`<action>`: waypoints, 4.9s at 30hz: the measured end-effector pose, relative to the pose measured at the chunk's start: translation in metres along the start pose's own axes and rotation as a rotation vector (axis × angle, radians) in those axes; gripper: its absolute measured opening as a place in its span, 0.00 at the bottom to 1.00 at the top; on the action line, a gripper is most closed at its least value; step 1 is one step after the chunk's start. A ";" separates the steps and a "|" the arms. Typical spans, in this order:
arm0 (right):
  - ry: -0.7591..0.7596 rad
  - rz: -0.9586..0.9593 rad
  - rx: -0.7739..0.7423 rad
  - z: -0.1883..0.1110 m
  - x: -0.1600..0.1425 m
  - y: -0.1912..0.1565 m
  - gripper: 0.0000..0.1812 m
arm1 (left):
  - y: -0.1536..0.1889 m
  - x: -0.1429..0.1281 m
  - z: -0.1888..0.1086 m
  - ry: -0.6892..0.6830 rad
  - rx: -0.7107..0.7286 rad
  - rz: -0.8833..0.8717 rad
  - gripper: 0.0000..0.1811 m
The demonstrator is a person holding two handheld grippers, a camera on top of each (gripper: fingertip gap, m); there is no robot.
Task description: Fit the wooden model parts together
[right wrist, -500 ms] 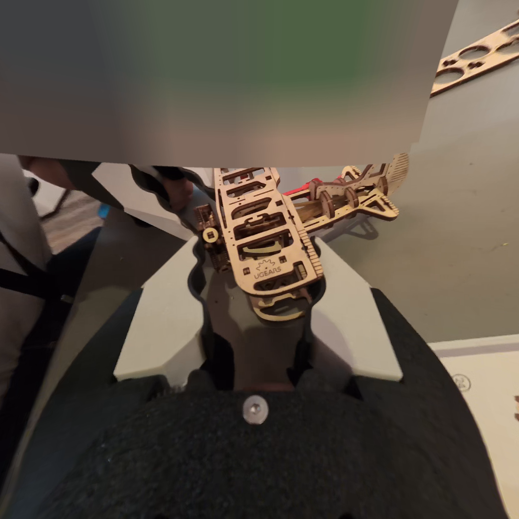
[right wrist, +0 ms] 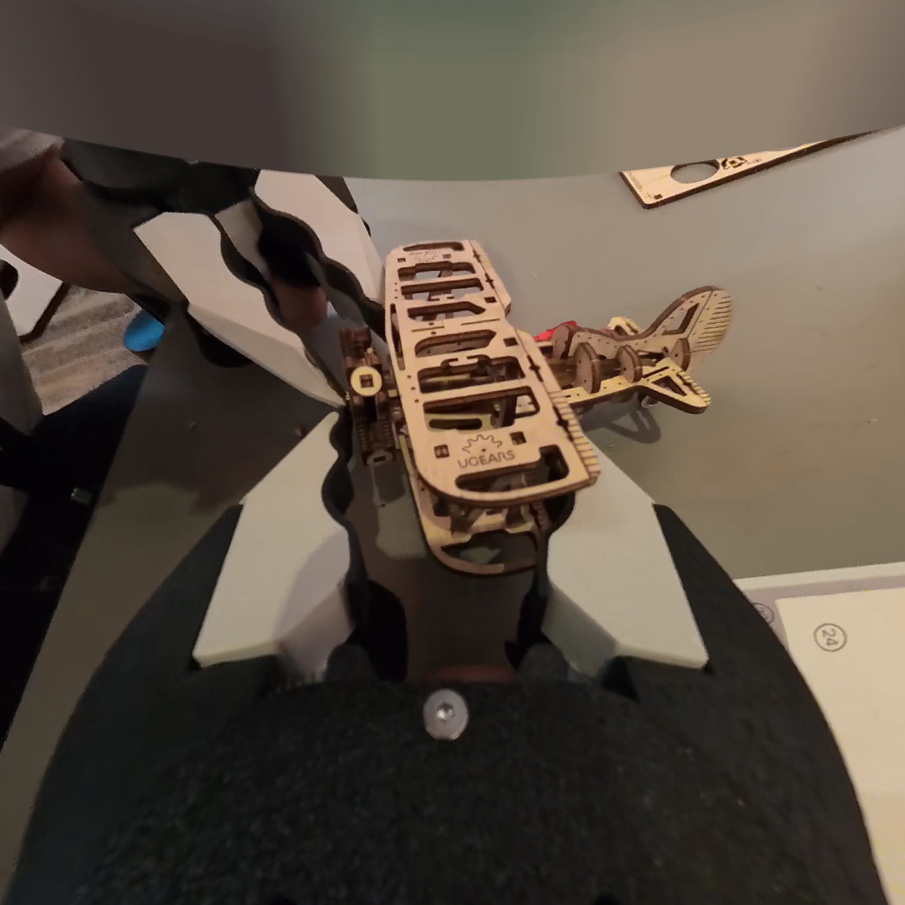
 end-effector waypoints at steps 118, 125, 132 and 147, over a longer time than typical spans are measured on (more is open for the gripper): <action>0.027 -0.303 -0.224 -0.092 0.034 -0.085 0.24 | 0.014 0.094 0.015 -0.281 -0.540 -0.949 0.25; 0.014 -0.307 -0.213 -0.089 0.039 -0.080 0.24 | 0.012 0.099 0.010 -0.206 -0.559 -0.958 0.37; -0.068 -0.341 -0.247 -0.086 0.044 -0.084 0.24 | 0.008 0.101 0.009 -0.199 -0.601 -1.021 0.42; -0.095 -0.359 -0.267 -0.084 0.046 -0.084 0.24 | 0.003 0.082 0.014 -0.234 -0.521 -1.020 0.16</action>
Point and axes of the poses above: each gripper's, where its closed fingertips meet, z out along the fingers, x out of its top, y = z × x across the jaws, the point moved 7 cm from there along -z, back along the fingers, and after that the axes turned 11 degrees about z, right-handed, at the moved point
